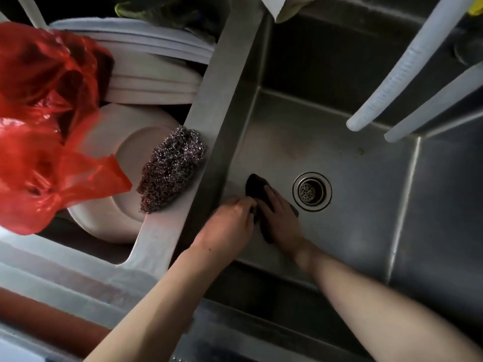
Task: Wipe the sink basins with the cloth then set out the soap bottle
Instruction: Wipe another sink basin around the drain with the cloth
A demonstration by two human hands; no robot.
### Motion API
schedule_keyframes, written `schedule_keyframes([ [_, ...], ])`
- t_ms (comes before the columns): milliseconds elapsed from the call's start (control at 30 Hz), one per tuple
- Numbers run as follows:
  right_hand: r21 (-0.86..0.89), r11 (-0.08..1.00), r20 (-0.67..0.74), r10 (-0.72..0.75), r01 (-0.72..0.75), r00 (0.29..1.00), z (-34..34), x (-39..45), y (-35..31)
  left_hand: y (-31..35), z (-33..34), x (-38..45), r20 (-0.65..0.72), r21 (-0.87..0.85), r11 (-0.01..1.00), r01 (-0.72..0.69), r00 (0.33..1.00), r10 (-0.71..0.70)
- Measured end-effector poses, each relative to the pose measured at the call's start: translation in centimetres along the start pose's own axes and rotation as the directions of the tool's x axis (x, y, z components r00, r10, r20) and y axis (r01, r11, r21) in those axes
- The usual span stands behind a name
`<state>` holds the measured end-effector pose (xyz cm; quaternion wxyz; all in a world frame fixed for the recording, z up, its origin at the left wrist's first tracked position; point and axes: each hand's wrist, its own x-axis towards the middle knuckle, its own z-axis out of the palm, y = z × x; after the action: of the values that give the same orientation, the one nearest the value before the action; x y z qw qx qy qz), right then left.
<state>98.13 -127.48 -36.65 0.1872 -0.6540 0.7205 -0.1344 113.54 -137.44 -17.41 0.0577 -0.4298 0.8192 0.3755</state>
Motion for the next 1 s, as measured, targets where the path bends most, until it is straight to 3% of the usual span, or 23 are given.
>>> schedule_keyframes([
  [167, 0.032, 0.998, -0.088, -0.053, 0.056, 0.995, -3.4, 3.3, 3.5, 0.3, 0.0, 0.7, -0.046, 0.009, 0.999, -0.050, 0.998, 0.051],
  [333, 0.136, 0.976, -0.403, 0.211, -0.170, 0.891, -7.4, 6.0, 8.1, 0.7, -1.1, 0.9, -0.143, 0.107, 0.977, -0.186, 0.969, 0.200],
  [467, 0.186, 0.892, -0.302, 0.451, -0.412, 0.840, -8.1, 8.8, 11.6, 0.1, -0.9, 1.5, -0.148, 0.185, 0.955, -0.234, 0.954, 0.262],
  [567, 0.161, 0.867, -0.298, 0.498, -0.471, 0.814, -6.9, 10.8, 12.3, -0.6, -0.3, 1.9, -0.127, 0.194, 0.954, -0.228, 0.959, 0.255],
  [700, 0.130, 0.924, -0.340, 0.382, -0.359, 0.860, -5.7, 12.8, 10.4, -1.1, 0.4, 1.6, -0.106, 0.197, 0.957, -0.213, 0.966, 0.237],
  [833, 0.037, 0.999, -0.299, -0.012, 0.024, 0.954, -2.9, 13.6, 4.7, -1.4, 0.7, 1.4, -0.115, 0.184, 0.964, -0.193, 0.970, 0.216],
  [900, 0.026, 0.982, -0.258, -0.173, 0.186, 0.950, -0.9, 11.9, 2.0, -1.6, 0.8, 1.4, -0.122, 0.185, 0.967, -0.177, 0.972, 0.201],
  [1000, 0.025, 0.970, -0.231, -0.229, 0.241, 0.946, 0.1, 9.4, 2.2, -2.5, 1.2, 1.1, -0.133, 0.175, 0.973, -0.150, 0.976, 0.174],
])
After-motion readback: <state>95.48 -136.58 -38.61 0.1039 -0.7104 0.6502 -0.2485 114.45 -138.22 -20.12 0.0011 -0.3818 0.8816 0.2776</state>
